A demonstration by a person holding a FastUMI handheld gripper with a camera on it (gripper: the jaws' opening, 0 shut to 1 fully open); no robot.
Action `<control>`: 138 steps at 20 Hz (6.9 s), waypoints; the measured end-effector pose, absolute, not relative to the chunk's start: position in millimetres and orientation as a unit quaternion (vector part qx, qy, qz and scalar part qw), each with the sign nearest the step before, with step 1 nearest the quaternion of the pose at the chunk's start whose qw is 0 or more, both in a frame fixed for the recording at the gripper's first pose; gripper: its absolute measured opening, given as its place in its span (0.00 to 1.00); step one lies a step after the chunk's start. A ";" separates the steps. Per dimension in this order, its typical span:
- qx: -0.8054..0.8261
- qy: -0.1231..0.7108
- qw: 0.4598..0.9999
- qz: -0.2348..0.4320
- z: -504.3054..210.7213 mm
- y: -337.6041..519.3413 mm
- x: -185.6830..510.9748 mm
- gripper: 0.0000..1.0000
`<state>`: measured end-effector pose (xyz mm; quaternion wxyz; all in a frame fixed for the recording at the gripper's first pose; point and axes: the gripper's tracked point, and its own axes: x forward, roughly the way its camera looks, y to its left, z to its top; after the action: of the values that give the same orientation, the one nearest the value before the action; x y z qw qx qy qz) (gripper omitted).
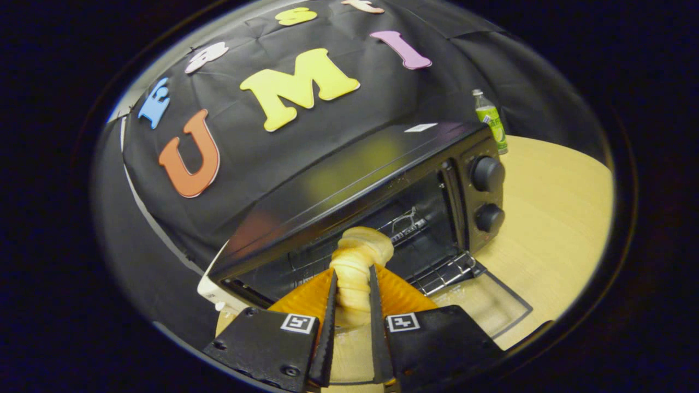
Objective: Open the toaster oven, put the food inside, and close the toaster oven door.
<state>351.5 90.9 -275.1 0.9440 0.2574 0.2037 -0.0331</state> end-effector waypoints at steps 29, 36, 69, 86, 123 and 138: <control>0.086 0.165 0.981 0.062 -196.1 117.3 170.2 1.00; 0.024 0.214 0.975 0.056 -248.1 93.7 124.9 1.00; 0.006 0.294 0.956 -0.013 -338.5 98.1 193.1 1.00; 0.046 0.190 0.981 -0.007 -229.0 97.9 251.6 1.00; 0.019 0.010 1.000 0.005 -43.5 120.0 -24.7 1.00; 0.015 0.013 1.000 0.004 -47.1 128.9 -16.5 1.00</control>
<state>-16.5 128.9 -47.1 0.9998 0.0150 0.0134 0.0038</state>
